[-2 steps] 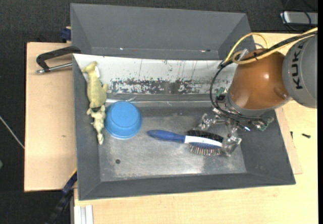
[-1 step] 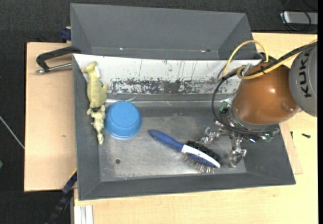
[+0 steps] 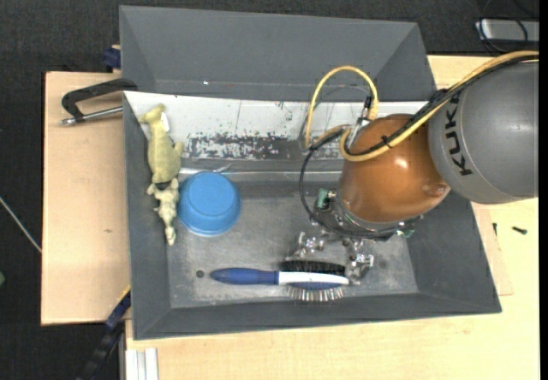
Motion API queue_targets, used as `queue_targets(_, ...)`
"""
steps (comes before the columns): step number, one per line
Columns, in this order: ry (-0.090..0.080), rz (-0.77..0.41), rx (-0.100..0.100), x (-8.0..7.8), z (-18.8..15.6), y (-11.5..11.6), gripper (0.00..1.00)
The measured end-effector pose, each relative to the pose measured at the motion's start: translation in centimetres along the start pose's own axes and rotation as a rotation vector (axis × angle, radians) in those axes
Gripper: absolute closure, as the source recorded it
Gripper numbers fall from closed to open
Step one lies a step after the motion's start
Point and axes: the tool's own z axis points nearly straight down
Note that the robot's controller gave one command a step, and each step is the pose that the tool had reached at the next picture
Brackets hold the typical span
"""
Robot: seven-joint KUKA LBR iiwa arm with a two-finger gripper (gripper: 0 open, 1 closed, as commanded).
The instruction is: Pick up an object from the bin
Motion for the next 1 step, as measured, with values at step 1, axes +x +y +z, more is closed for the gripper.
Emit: queue_targets(1,-0.003,-0.698,0.005,-6.11,-6.96,2.73,0.00)
